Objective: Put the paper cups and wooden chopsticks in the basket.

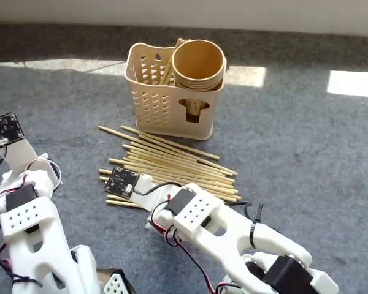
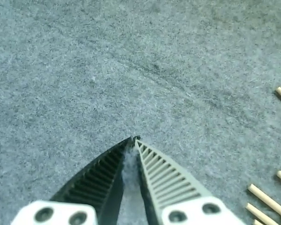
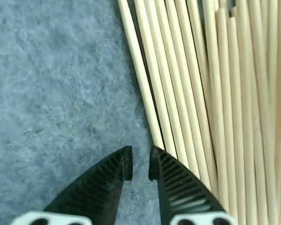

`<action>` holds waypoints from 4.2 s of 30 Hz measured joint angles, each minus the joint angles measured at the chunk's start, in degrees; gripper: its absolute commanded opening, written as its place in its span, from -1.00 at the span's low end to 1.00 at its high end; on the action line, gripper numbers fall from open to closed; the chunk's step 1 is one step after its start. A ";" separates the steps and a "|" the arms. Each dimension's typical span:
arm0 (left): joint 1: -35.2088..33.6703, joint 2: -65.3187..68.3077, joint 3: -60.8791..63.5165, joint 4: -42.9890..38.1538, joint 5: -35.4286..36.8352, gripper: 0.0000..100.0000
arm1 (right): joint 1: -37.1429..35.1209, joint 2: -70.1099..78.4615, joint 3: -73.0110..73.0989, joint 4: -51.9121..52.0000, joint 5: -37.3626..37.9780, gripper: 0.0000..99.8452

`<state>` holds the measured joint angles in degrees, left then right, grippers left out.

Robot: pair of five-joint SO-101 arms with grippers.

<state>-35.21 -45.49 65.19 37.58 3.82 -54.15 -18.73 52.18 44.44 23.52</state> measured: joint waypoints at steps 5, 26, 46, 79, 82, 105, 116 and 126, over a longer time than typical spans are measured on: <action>0.00 0.00 0.00 0.00 0.00 -0.97 | 0.70 0.53 0.00 -0.53 0.53 -0.86; 0.00 0.00 0.00 0.00 0.00 -0.97 | 2.55 3.34 0.00 -5.19 0.88 -0.86; 0.00 0.00 0.00 0.00 0.00 -0.97 | 2.81 8.88 -0.79 -5.54 1.05 -0.99; 0.18 0.00 3.87 -5.71 0.00 -0.97 | 6.24 -39.12 0.88 14.24 -2.20 -0.98; 0.18 0.00 3.87 -5.71 0.00 -0.97 | 6.51 -41.23 -3.16 14.24 -2.20 -0.98; 0.18 0.00 3.87 -5.71 0.00 -0.97 | 13.10 -37.10 -13.45 -38.59 -2.55 -0.99; 0.18 0.00 3.87 -5.71 0.00 -0.97 | 17.05 -19.78 -13.36 -58.46 -2.55 -0.99; 0.18 0.00 3.87 -5.71 0.00 -0.97 | 17.05 -6.86 -13.36 -71.47 -2.55 -0.99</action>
<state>-35.03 -45.49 69.05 31.87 3.82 -37.10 -25.58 38.81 -27.03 20.97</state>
